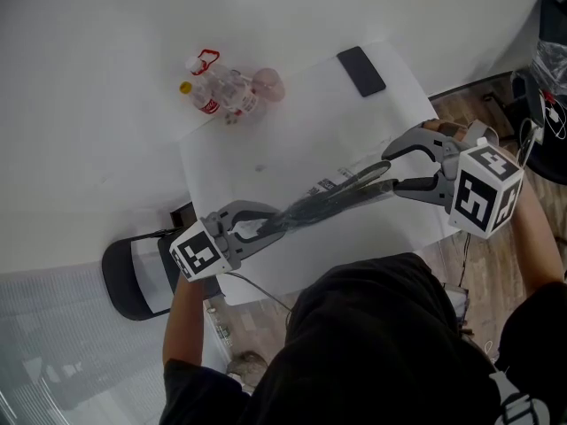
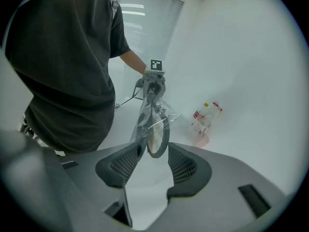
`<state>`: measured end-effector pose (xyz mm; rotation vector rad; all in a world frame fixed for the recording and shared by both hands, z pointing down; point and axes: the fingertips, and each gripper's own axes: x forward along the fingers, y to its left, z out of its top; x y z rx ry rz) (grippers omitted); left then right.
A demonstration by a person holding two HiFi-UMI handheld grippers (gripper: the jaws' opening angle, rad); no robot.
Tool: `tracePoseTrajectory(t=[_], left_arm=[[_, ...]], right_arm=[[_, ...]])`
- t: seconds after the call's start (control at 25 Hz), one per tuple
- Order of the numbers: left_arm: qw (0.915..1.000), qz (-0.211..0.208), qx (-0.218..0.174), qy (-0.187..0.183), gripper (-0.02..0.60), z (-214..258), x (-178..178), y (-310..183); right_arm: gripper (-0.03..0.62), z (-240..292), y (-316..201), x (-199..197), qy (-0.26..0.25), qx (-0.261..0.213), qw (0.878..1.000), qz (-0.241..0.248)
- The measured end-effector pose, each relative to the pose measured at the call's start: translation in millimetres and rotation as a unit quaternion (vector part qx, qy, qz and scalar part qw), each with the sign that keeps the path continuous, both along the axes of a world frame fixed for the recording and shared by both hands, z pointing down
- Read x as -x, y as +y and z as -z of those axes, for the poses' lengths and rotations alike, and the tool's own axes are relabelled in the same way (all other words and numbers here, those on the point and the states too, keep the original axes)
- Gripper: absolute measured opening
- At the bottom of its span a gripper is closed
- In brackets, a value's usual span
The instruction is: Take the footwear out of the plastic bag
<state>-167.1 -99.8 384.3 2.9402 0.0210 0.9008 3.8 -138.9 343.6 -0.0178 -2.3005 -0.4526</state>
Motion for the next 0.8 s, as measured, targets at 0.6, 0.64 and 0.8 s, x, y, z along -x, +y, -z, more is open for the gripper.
tracePoseTrajectory(t=[0.6, 0.64, 0.8], left_arm=[[0.9994, 0.028, -0.009, 0.017, 0.114, 14.2, -1.2, -5.8], [0.9991, 0.033, -0.005, 0.027, 0.114, 18.6, -3.8, -8.0], [0.9983, 0.039, -0.003, 0.042, 0.112, 27.6, -6.0, -9.5]], right_arm=[[0.193, -16.2, 17.2, 14.5, 0.058, -0.015, 0.998, 0.037], [0.193, -21.0, 18.1, 15.0, 0.067, -0.017, 0.997, 0.038], [0.175, -30.7, 15.0, 14.9, 0.072, -0.032, 0.997, 0.025]])
